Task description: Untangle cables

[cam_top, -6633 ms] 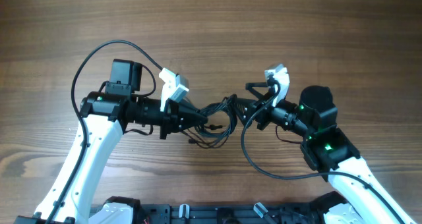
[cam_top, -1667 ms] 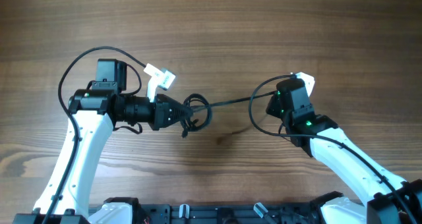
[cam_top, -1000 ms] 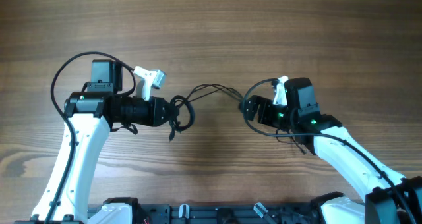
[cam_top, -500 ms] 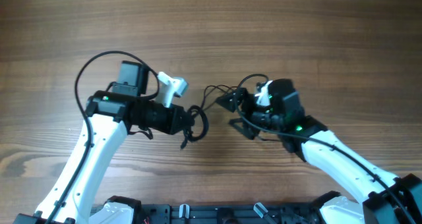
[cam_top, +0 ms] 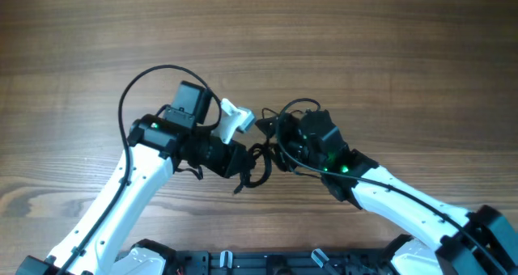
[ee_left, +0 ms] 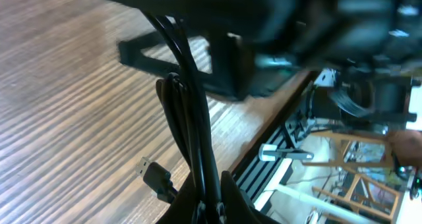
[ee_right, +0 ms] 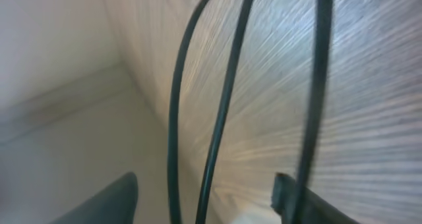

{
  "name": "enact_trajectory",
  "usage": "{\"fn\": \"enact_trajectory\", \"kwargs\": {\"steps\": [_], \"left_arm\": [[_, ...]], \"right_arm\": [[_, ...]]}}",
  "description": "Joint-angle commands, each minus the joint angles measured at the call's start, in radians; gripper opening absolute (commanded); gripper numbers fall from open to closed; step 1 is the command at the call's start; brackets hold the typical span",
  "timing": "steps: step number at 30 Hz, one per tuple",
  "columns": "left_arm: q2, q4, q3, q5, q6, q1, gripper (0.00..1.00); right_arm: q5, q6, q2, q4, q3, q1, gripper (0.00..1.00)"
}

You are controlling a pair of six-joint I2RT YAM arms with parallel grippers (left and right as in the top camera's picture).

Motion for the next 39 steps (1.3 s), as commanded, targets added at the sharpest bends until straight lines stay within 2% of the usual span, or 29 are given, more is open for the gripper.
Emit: {"fn": "enact_trajectory", "kwargs": {"steps": [1,2,3,8,11,20,24,27,29,32,36,39], "left_arm": [[-0.016,0.002,0.006,0.002,-0.006,-0.028,0.04],[-0.016,0.000,0.006,-0.007,-0.006,-0.028,0.04],[-0.016,-0.007,0.006,-0.048,-0.006,-0.028,0.04],[-0.016,-0.041,0.006,-0.151,-0.007,-0.028,0.07],[-0.016,-0.042,0.006,-0.154,-0.010,-0.028,0.10],[-0.016,0.042,0.006,-0.154,-0.082,-0.028,0.40],[-0.016,0.049,0.006,-0.153,-0.080,-0.028,0.50],[-0.016,0.049,0.006,-0.122,-0.049,-0.029,0.50],[-0.016,0.048,0.003,-0.055,0.014,-0.033,0.49],[-0.016,0.050,-0.024,-0.041,0.115,-0.053,0.46],[-0.016,0.085,-0.077,-0.041,0.105,-0.055,0.41],[-0.016,0.154,-0.127,-0.042,0.014,-0.055,0.39]], "right_arm": [[0.040,-0.024,0.045,0.005,-0.005,0.003,0.30],[0.034,-0.047,0.048,0.005,-0.005,0.003,0.18],[0.024,-0.134,0.048,0.002,-0.005,0.002,0.04],[0.005,-0.425,0.043,-0.002,-0.005,0.002,0.04],[0.002,-0.532,0.026,-0.029,-0.005,0.002,0.04],[-0.024,-0.786,-0.068,-0.046,-0.005,0.002,0.04],[-0.023,-0.829,-0.081,-0.048,-0.005,0.002,0.04],[-0.015,-0.829,-0.081,-0.051,-0.005,0.002,0.04],[-0.012,-0.831,-0.081,-0.051,-0.005,0.002,0.04],[-0.013,-0.829,-0.081,-0.053,-0.005,0.002,0.04],[-0.014,-0.826,-0.081,-0.055,-0.005,0.002,0.04],[-0.018,-0.821,-0.081,-0.055,-0.005,0.002,0.04]]}}
